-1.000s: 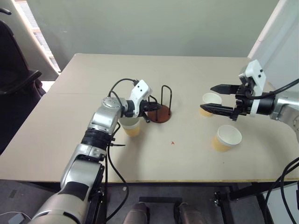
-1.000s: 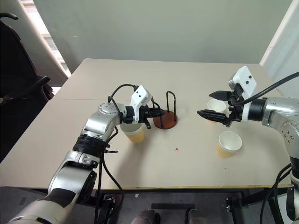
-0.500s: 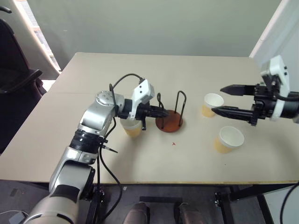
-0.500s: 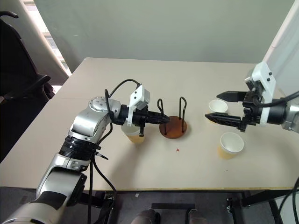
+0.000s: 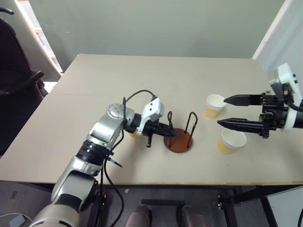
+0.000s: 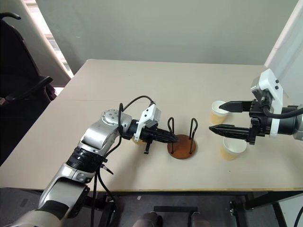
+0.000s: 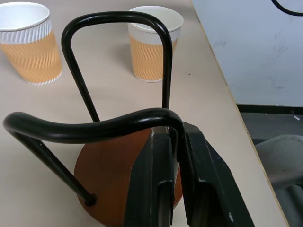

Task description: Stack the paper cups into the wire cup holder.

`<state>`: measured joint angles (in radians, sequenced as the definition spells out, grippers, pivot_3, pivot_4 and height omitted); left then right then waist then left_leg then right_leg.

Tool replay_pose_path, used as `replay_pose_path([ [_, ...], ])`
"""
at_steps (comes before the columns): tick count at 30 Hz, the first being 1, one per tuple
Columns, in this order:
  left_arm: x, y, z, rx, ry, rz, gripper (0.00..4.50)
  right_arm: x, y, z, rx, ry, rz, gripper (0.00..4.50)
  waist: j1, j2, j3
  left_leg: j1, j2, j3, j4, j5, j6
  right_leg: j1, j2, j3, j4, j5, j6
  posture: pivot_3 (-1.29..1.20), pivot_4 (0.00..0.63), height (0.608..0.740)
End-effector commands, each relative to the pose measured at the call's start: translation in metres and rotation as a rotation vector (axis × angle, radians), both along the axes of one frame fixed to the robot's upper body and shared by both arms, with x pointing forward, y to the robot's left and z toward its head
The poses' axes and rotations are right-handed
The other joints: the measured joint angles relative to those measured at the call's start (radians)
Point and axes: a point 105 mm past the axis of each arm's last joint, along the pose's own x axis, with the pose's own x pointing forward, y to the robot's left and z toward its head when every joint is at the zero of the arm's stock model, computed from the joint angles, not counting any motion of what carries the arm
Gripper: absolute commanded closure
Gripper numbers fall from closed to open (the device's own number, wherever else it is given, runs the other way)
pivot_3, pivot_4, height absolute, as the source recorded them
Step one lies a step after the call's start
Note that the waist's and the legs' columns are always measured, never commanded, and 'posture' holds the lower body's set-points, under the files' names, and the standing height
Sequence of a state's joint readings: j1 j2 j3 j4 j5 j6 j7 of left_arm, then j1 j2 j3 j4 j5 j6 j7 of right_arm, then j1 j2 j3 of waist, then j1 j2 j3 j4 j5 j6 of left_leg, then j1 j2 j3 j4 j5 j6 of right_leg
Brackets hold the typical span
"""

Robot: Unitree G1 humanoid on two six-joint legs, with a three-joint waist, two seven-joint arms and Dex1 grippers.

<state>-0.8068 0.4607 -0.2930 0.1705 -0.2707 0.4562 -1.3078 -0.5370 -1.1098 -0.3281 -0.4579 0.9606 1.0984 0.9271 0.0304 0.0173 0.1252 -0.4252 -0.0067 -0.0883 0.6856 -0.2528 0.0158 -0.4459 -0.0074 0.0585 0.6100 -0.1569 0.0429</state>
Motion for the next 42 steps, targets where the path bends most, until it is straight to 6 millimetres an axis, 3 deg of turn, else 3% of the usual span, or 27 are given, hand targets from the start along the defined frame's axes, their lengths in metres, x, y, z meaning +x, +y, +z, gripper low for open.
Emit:
replay_pose_path([
  [1, 0.002, 0.000, -0.008, 0.014, -0.034, 0.000, 4.45, 0.001, 0.008, 0.006, 0.005, -0.054, 0.028, 0.00, -0.001, 0.000, 0.000, 0.000, 0.000, 0.000, 0.000, 0.000, 0.000, 0.000, 0.000, 0.000, 0.000, 0.000, 0.000, 0.00, 0.150, 0.740],
  [5, -0.001, 0.005, -0.018, 0.063, -0.043, -0.014, 4.45, 0.010, 0.017, 0.003, 0.003, -0.071, 0.048, 0.00, -0.003, 0.000, 0.000, 0.002, 0.000, 0.000, 0.000, 0.000, 0.000, 0.002, 0.000, 0.000, 0.000, 0.001, 0.000, 0.00, 0.150, 0.740],
  [8, -0.003, 0.006, -0.015, 0.060, -0.036, -0.019, 3.69, 0.018, 0.016, 0.001, -0.009, -0.078, 0.046, 0.00, -0.002, 0.000, 0.000, 0.004, 0.000, 0.000, 0.000, 0.000, 0.001, 0.003, 0.000, 0.000, 0.000, 0.001, 0.000, 0.00, 0.150, 0.740],
  [18, -0.015, 0.023, -0.001, 0.101, -0.100, -0.042, 0.19, 0.039, 0.017, 0.009, -0.055, -0.140, 0.067, 0.00, -0.003, 0.000, 0.000, 0.003, 0.000, 0.000, 0.000, 0.000, 0.001, 0.002, 0.000, 0.000, 0.000, 0.001, 0.000, 0.00, 0.150, 0.740],
  [19, -0.015, 0.025, 0.003, 0.101, -0.113, -0.036, 0.02, 0.042, 0.017, 0.011, -0.059, -0.148, 0.064, 0.00, -0.004, 0.000, 0.000, 0.003, 0.000, 0.000, 0.000, 0.000, 0.001, 0.002, 0.000, 0.000, 0.000, 0.001, -0.001, 0.00, 0.150, 0.740],
  [25, -0.013, 0.043, 0.026, 0.085, -0.164, -0.001, 0.02, 0.072, 0.016, 0.007, -0.134, -0.162, 0.024, 0.00, -0.005, 0.000, 0.000, 0.003, 0.000, 0.000, -0.001, 0.000, 0.001, 0.001, 0.000, 0.000, 0.000, 0.002, -0.002, 0.00, 0.150, 0.740],
  [35, -0.022, 0.076, 0.082, -0.049, -0.096, 0.100, 0.02, 0.127, -0.005, -0.036, -0.419, -0.148, -0.079, 0.00, -0.009, 0.001, 0.000, 0.001, 0.001, -0.001, -0.003, 0.000, 0.001, -0.003, -0.001, -0.001, 0.001, 0.003, -0.005, 0.00, 0.150, 0.740],
  [42, -0.014, 0.089, 0.091, -0.044, -0.131, 0.207, 0.02, 0.153, -0.016, -0.052, -0.530, -0.134, -0.126, 0.00, -0.011, 0.001, 0.000, 0.001, 0.001, -0.001, -0.004, 0.000, 0.000, -0.005, 0.000, -0.001, 0.001, 0.003, -0.006, 0.00, 0.150, 0.740],
])
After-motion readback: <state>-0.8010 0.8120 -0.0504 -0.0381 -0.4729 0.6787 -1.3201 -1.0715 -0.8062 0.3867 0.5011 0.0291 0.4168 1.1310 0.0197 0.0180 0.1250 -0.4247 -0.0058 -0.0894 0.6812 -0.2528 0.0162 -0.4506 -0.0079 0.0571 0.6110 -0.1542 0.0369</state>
